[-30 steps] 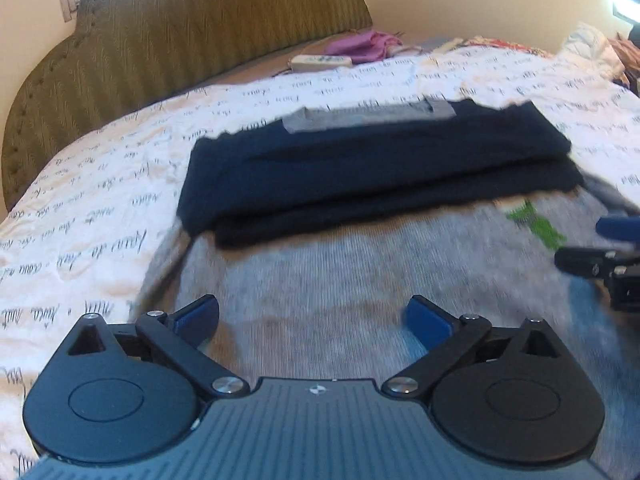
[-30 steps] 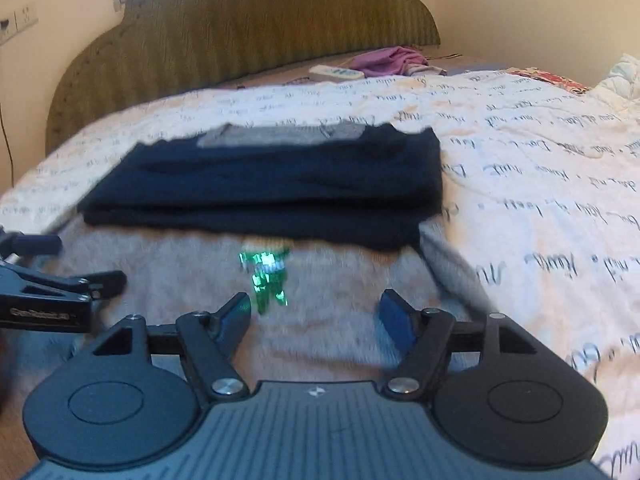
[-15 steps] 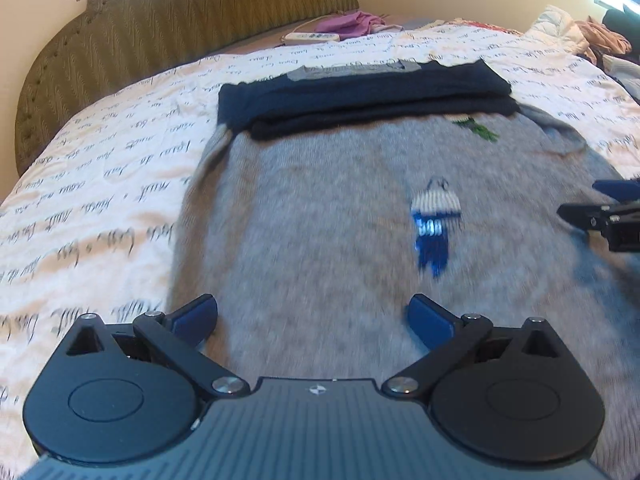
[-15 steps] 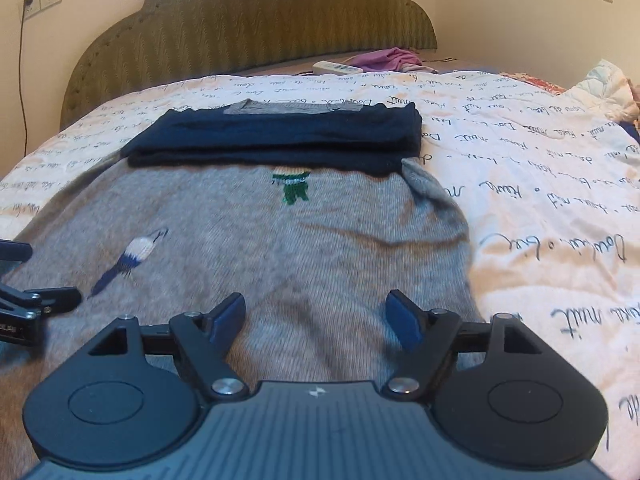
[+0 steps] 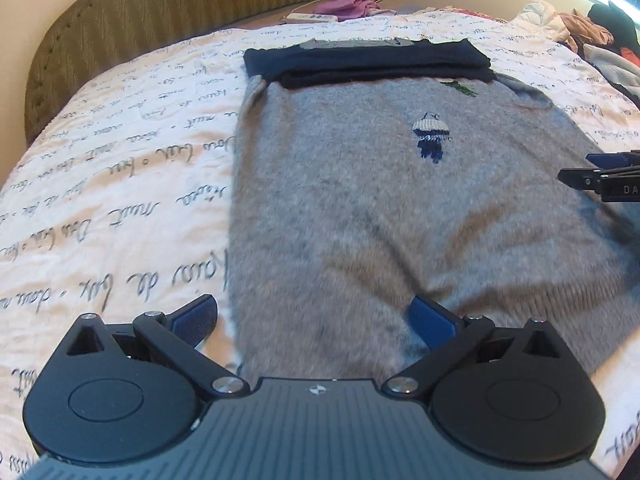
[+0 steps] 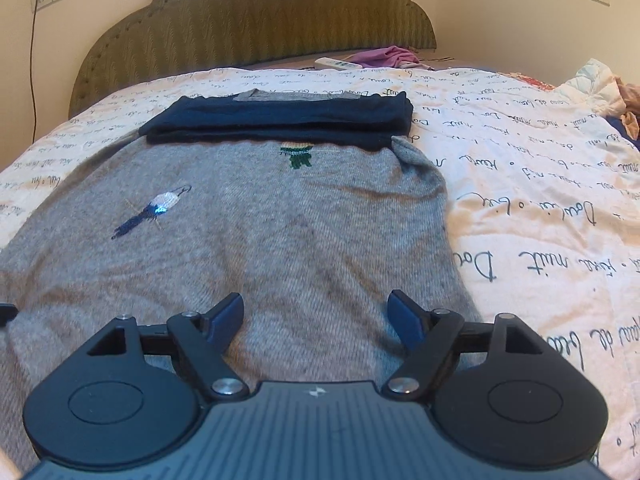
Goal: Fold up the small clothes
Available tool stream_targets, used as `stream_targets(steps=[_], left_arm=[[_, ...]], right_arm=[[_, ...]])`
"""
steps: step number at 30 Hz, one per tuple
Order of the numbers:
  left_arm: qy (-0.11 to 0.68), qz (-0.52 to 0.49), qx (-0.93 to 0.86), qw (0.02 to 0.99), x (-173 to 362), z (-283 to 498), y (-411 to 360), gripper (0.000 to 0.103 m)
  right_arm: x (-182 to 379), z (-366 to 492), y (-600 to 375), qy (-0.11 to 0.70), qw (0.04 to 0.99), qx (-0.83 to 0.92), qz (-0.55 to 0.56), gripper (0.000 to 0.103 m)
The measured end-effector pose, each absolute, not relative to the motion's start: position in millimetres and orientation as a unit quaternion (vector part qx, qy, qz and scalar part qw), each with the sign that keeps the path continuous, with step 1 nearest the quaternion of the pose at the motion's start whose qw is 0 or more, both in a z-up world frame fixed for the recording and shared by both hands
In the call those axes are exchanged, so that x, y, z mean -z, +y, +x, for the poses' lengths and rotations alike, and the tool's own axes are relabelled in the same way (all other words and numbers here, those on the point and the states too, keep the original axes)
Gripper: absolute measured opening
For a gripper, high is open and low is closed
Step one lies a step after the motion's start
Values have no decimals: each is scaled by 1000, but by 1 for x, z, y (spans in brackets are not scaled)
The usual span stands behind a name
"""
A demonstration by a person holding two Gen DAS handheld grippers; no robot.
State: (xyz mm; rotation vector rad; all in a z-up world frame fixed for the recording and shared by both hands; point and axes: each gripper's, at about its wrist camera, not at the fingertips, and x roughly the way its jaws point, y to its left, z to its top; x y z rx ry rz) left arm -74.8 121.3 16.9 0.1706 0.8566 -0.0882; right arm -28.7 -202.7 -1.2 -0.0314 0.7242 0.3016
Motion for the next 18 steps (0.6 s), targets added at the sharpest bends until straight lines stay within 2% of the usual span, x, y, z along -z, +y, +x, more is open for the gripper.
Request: stream_targets(steps=[6, 10, 13, 16, 17, 18], left_arm=[[377, 110, 21, 919, -42, -105, 130, 102], [342, 65, 88, 933, -59, -112, 110, 103], [354, 73, 141, 922, -47, -105, 78, 103], [400, 104, 150, 898, -19, -101, 58, 103], [405, 105, 149, 896, -12, -103, 59, 102], [396, 92, 150, 901, -9, -109, 66, 102]], right_arm=[[-8, -54, -223, 355, 925, -134, -25, 83], [-28, -67, -219, 329, 931, -159, -9, 84], [-26, -68, -202, 333, 924, -187, -31, 84], [-9, -73, -191, 356, 912, -186, -83, 84], [-2, -77, -193, 360, 910, -185, -90, 85], [2, -87, -200, 351, 915, -183, -81, 91]])
